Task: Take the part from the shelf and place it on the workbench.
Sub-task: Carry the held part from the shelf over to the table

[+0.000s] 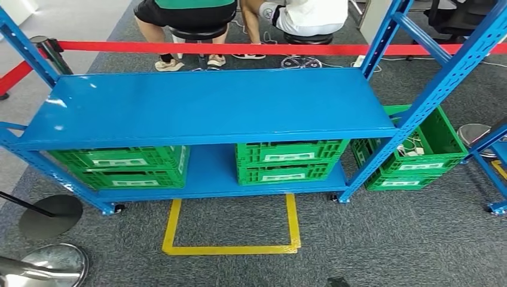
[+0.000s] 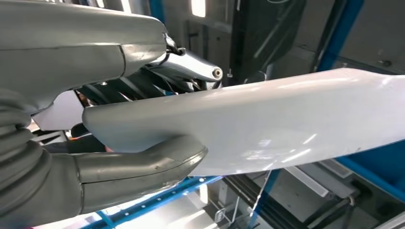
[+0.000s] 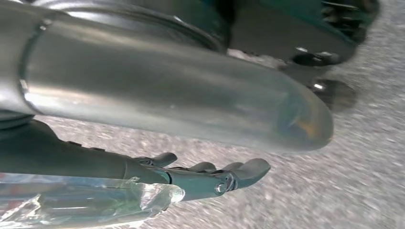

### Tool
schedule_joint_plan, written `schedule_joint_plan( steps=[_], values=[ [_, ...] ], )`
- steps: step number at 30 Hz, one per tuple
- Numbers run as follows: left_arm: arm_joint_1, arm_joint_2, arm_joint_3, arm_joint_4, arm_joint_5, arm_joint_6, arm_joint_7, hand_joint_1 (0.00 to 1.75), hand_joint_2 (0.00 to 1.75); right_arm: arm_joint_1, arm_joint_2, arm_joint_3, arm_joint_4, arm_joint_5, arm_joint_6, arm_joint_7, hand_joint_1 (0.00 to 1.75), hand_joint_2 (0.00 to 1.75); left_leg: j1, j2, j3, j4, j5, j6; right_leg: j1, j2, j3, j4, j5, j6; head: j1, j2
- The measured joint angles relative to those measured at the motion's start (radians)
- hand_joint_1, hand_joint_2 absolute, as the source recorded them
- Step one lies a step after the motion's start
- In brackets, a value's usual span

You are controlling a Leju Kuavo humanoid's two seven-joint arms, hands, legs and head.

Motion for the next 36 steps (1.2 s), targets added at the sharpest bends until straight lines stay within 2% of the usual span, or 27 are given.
schedule_joint_plan(
  steps=[2,3,4,5,6,8,9,10,11,13,14,15,17,18,19,20,21,23,24,25,28,29,31,33,34,35,36],
  values=[
    [0.001,0.0,0.001,-0.001,0.0,0.0,0.0,1.75,1.75,0.001,0.0,-0.002,0.0,-0.002,0.0,0.003,0.0,0.0,-0.002,0.001,-0.019,0.001,0.016,0.009,0.0,-0.001,-0.042,0.136,-0.093,0.005,0.002,0.0],
    [0.002,0.0,0.001,-0.001,-0.001,0.0,0.0,1.75,1.75,0.001,0.0,-0.002,0.0,-0.002,0.0,0.003,0.0,0.0,-0.004,0.001,-0.029,0.001,0.024,0.01,0.0,-0.001,-0.056,0.197,-0.123,0.006,0.002,0.0],
    [0.002,0.0,0.001,-0.001,-0.002,0.0,0.0,1.75,1.75,0.001,0.0,-0.002,0.0,-0.001,0.0,0.002,0.0,0.0,-0.006,0.002,-0.039,0.001,0.032,0.01,0.001,-0.001,-0.056,0.23,-0.134,0.005,0.002,0.0],
    [0.002,0.0,0.001,-0.001,-0.003,0.0,0.0,1.75,1.75,0.0,0.0,-0.002,0.0,-0.001,0.0,0.001,0.0,0.0,-0.007,0.002,-0.048,0.002,0.039,0.01,0.002,-0.001,-0.036,0.221,-0.124,0.002,0.002,0.0],
    [0.002,0.0,0.001,-0.001,-0.005,0.0,0.0,1.75,1.75,0.0,0.0,-0.002,0.0,-0.002,0.0,-0.001,0.0,0.0,-0.009,0.001,-0.056,0.002,0.046,0.009,0.003,-0.001,0.006,0.172,-0.099,-0.002,0.001,0.0],
    [0.001,0.001,0.001,-0.001,-0.006,0.0,0.0,1.75,1.75,-0.005,0.0,-0.003,0.0,-0.003,0.002,-0.006,0.0,0.0,-0.011,0.001,-0.068,0.004,0.058,0.005,0.008,-0.001,0.117,0.015,-0.06,-0.014,0.001,0.0],
    [0.001,0.002,0.001,-0.001,-0.001,0.0,0.0,1.75,1.75,-0.008,-0.001,-0.004,0.0,-0.004,0.003,-0.009,0.0,0.0,-0.012,0.002,-0.073,0.004,0.065,0.0,0.01,0.0,0.157,-0.046,-0.053,-0.019,0.001,0.0],
    [0.001,0.004,0.001,-0.001,0.006,0.0,0.0,1.75,1.75,-0.011,-0.001,-0.004,0.0,-0.004,0.004,-0.012,0.0,0.0,-0.012,0.002,-0.076,0.005,0.071,-0.005,0.013,0.0,0.175,-0.082,-0.054,-0.023,0.001,0.0],
    [0.001,0.007,0.001,-0.001,0.015,0.0,0.0,1.75,1.75,-0.013,-0.001,-0.005,0.0,-0.004,0.005,-0.013,0.0,0.0,-0.012,0.003,-0.079,0.005,0.077,-0.01,0.015,0.001,0.177,-0.093,-0.055,-0.027,0.001,0.0],
    [0.001,0.012,0.001,-0.001,0.024,0.0,0.0,1.75,1.75,-0.012,-0.001,-0.006,0.0,-0.004,0.008,-0.015,0.0,0.0,-0.01,0.003,-0.084,0.007,0.082,-0.022,0.015,-0.001,0.161,-0.096,-0.044,-0.038,0.003,0.0],
    [0.001,0.014,0.001,-0.001,0.023,0.0,0.0,1.75,1.75,-0.012,0.0,-0.007,0.0,-0.004,0.01,-0.016,0.0,0.0,-0.009,0.002,-0.091,0.02,0.066,-0.028,0.012,-0.003,0.157,-0.098,-0.037,-0.046,0.001,0.0],
    [0.001,0.017,0.0,-0.001,0.02,0.0,0.0,1.75,1.75,-0.012,0.0,-0.007,0.0,-0.004,0.011,-0.017,0.0,0.0,-0.008,0.001,-0.104,0.051,0.034,-0.034,0.01,-0.005,0.152,-0.1,-0.027,-0.051,-0.001,0.0],
    [0.0,0.021,-0.001,-0.001,0.012,0.0,0.0,1.75,1.75,-0.014,0.0,-0.007,0.0,-0.004,0.013,-0.021,0.0,0.0,-0.004,0.001,-0.148,0.173,-0.061,-0.045,0.008,-0.007,0.135,-0.1,-0.009,-0.057,-0.005,0.0],
    [-0.001,0.022,-0.002,-0.001,0.01,0.0,0.0,1.75,1.75,-0.013,0.0,-0.008,0.0,-0.004,0.013,-0.023,0.0,0.0,-0.002,0.001,-0.168,0.238,-0.095,-0.049,0.008,-0.007,0.123,-0.099,-0.001,-0.057,-0.006,0.0],
    [-0.001,0.023,-0.002,-0.001,0.009,0.0,0.0,1.75,1.75,-0.013,0.0,-0.008,0.0,-0.005,0.013,-0.024,0.0,0.0,0.0,0.001,-0.177,0.282,-0.108,-0.052,0.008,-0.007,0.111,-0.098,0.007,-0.056,-0.006,0.0],
    [-0.001,0.025,-0.002,-0.001,0.01,0.0,0.0,1.75,1.75,-0.012,0.0,-0.008,0.0,-0.005,0.013,-0.025,0.0,0.0,0.001,0.001,-0.168,0.29,-0.1,-0.054,0.008,-0.007,0.101,-0.096,0.013,-0.054,-0.006,0.0],
    [-0.001,0.027,-0.002,-0.001,0.013,0.0,0.0,1.75,1.75,-0.012,0.001,-0.008,0.0,-0.004,0.013,-0.024,0.0,0.0,0.003,0.001,-0.139,0.258,-0.076,-0.054,0.007,-0.007,0.092,-0.093,0.018,-0.052,-0.006,0.0],
    [-0.003,0.03,-0.002,-0.001,0.023,0.0,0.0,1.75,1.75,-0.012,0.002,-0.008,0.0,0.0,0.014,-0.02,0.0,0.0,0.005,0.01,-0.043,0.118,-0.031,-0.057,0.008,-0.009,0.077,-0.084,0.025,-0.046,-0.007,0.0],
    [-0.004,0.031,-0.002,-0.001,0.027,0.0,0.0,1.75,1.75,-0.012,0.002,-0.008,0.0,0.004,0.015,-0.017,0.0,0.0,0.004,0.015,-0.005,0.058,-0.02,-0.054,0.009,-0.01,0.071,-0.078,0.027,-0.042,-0.007,0.0],
    [-0.005,0.032,-0.003,-0.001,0.03,0.0,0.0,1.75,1.75,-0.011,0.002,-0.008,0.0,0.008,0.015,-0.013,0.0,0.0,0.003,0.019,0.017,0.018,-0.019,-0.049,0.011,-0.011,0.067,-0.073,0.029,-0.037,-0.008,0.0],
    [-0.005,0.032,-0.002,-0.001,0.032,0.0,0.0,1.75,1.75,-0.009,0.002,-0.008,0.0,0.018,0.016,-0.006,0.0,0.0,0.0,0.008,0.012,0.002,-0.019,-0.023,0.011,-0.019,0.058,-0.064,0.032,-0.025,-0.007,0.0],
    [-0.005,0.032,-0.002,-0.002,0.034,0.0,0.0,1.75,1.75,-0.009,0.002,-0.008,0.0,0.02,0.016,-0.005,0.0,0.0,0.0,0.003,0.009,0.002,-0.015,-0.015,0.01,-0.019,0.051,-0.051,0.02,-0.02,-0.006,0.0],
    [-0.005,0.032,-0.002,-0.002,0.039,0.0,0.0,1.75,1.75,-0.008,0.002,-0.008,0.0,0.021,0.016,-0.005,0.0,0.0,0.002,-0.005,0.0,0.001,-0.004,-0.001,0.008,-0.015,0.012,0.034,-0.039,-0.01,-0.003,0.0],
    [-0.004,0.032,-0.001,-0.002,0.043,0.0,0.0,1.75,1.75,-0.008,0.002,-0.008,0.0,0.02,0.015,-0.005,0.0,0.0,0.0,-0.017,-0.012,0.002,0.005,0.005,0.008,-0.011,-0.042,0.172,-0.112,-0.007,-0.002,0.0],
    [-0.003,0.032,-0.001,-0.002,0.046,0.0,0.0,1.75,1.75,-0.008,0.002,-0.008,0.0,0.013,0.011,-0.005,0.0,0.0,-0.002,-0.024,-0.017,0.003,0.009,0.005,0.008,-0.011,-0.058,0.219,-0.128,-0.007,-0.002,0.0],
    [-0.003,0.032,-0.001,-0.002,0.049,0.0,0.0,1.75,1.75,-0.008,0.002,-0.01,0.0,0.002,0.005,-0.004,0.0,0.0,-0.003,-0.033,-0.021,0.003,0.013,0.005,0.009,-0.009,-0.056,0.23,-0.126,-0.01,-0.002,0.0],
    [-0.003,0.032,-0.001,-0.002,0.052,0.0,0.0,1.75,1.75,-0.008,0.002,-0.013,0.0,-0.011,-0.004,-0.003,0.0,0.0,-0.004,-0.043,-0.023,0.003,0.016,0.004,0.009,-0.006,-0.033,0.199,-0.105,-0.014,-0.003,0.0]
  ],
)
